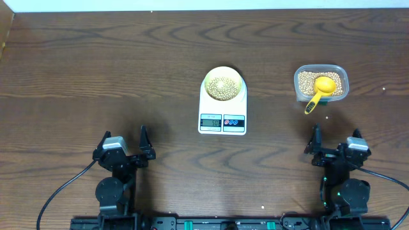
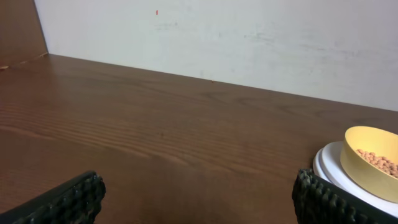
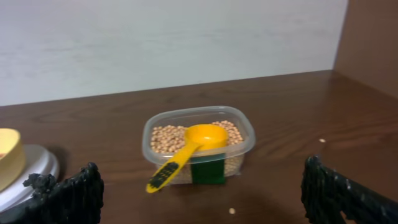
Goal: Scoop item into bowl and weigh 50g on scale
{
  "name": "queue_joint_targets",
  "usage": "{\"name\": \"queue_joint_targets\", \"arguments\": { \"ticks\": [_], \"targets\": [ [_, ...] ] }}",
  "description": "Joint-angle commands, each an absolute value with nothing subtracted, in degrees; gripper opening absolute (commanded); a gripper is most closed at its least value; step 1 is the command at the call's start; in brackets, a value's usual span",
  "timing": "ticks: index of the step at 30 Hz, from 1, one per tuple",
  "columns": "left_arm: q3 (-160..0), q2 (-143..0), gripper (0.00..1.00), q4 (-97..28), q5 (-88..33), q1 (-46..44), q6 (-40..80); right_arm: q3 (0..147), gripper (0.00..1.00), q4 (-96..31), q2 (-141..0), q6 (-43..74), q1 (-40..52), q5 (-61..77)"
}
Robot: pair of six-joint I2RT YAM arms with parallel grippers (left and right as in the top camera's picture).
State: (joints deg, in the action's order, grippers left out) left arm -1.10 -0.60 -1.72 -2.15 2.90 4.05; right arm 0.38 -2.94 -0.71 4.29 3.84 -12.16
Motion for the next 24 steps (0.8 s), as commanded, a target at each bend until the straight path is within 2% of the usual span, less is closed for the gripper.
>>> {"name": "queue_joint_targets", "arguments": {
  "ticks": [1,10,24],
  "targets": [
    [-0.23,-0.23,0.98,-4.05,-0.36,3.09,3.07,0.30,0.99,-3.49,-0.30,2.81,1.98,-11.42],
    [-0.23,-0.23,0.98,-4.05,-0.36,3.09,3.07,0.30,0.99,-3.55,-0.30,0.25,-1.67,-11.00],
    [-0.23,-0.23,0.98,-4.05,-0.36,3.09,3.07,0.30,0.99,-3.66,-0.30,-0.99,-1.89,-11.07]
  ]
}}
